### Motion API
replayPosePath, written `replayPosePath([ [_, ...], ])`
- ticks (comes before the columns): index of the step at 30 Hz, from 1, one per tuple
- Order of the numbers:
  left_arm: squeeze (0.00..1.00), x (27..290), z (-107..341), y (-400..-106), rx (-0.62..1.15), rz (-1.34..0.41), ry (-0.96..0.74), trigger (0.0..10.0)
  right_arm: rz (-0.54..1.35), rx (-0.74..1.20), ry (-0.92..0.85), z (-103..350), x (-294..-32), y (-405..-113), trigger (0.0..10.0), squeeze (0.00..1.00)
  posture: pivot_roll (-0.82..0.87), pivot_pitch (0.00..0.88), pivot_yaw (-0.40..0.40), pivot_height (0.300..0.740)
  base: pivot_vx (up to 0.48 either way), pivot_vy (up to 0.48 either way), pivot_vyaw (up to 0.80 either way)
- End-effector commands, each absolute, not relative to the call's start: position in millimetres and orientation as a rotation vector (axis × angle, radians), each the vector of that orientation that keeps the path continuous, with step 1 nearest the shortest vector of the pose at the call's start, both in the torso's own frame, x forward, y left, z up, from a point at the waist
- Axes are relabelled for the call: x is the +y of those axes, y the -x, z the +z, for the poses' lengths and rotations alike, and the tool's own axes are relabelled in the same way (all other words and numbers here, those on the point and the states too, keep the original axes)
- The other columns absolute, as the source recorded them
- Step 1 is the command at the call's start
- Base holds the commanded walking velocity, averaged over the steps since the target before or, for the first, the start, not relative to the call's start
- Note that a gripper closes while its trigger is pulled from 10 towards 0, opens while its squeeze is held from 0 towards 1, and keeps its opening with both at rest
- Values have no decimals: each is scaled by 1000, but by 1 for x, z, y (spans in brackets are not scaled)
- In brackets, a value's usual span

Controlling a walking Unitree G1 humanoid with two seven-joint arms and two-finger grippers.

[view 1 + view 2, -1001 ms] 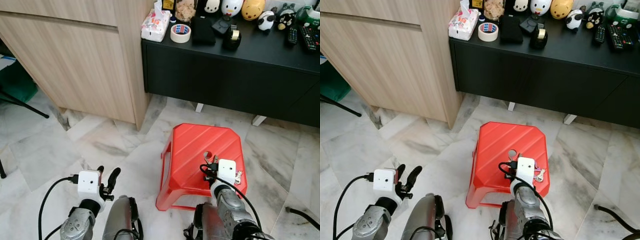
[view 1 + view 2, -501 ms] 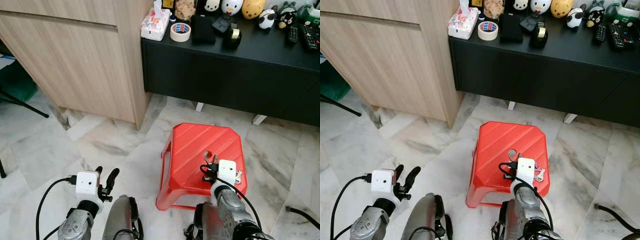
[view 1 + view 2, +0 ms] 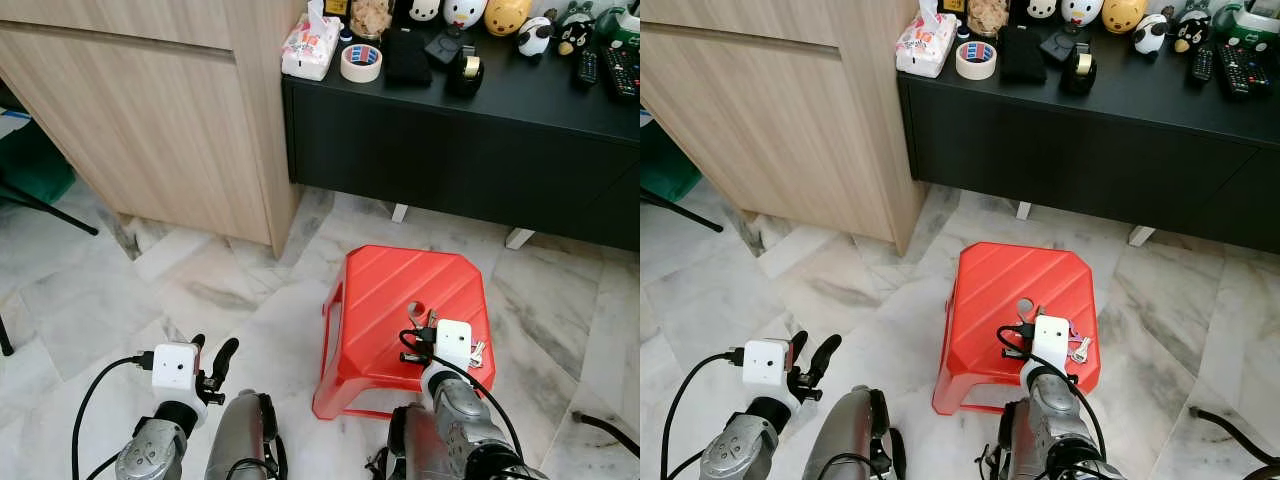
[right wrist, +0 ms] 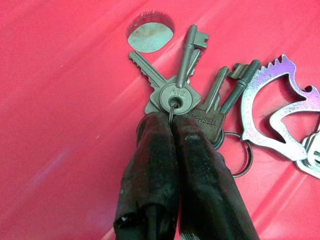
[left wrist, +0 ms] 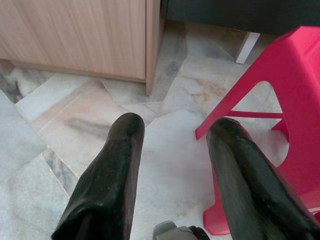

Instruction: Hang keys on a hook

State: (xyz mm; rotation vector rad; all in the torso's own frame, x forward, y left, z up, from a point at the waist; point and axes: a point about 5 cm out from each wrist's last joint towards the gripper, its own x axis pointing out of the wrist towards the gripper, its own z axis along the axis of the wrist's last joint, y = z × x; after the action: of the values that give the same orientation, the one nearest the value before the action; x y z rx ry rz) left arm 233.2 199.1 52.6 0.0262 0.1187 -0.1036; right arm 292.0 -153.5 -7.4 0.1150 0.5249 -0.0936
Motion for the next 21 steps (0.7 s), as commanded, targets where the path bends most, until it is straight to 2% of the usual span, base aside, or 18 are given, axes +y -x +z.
replayPosePath([
  [1, 0, 200, 47, -230, 148, -107, -32, 10000, -111, 543, -134, -14, -155, -285, 0, 0, 125, 272, -33, 630, 0, 0, 0],
  [10, 0, 200, 43, -243, 153, -97, -33, 10000, -75, 344, -161, 13, -146, -304, 0, 0, 108, 215, -40, 630, 0, 0, 0],
  [21, 0, 199, 30, -255, 181, -78, -31, 10000, -59, 214, -166, 28, -144, -307, 0, 0, 75, 122, -54, 630, 0, 0, 0],
])
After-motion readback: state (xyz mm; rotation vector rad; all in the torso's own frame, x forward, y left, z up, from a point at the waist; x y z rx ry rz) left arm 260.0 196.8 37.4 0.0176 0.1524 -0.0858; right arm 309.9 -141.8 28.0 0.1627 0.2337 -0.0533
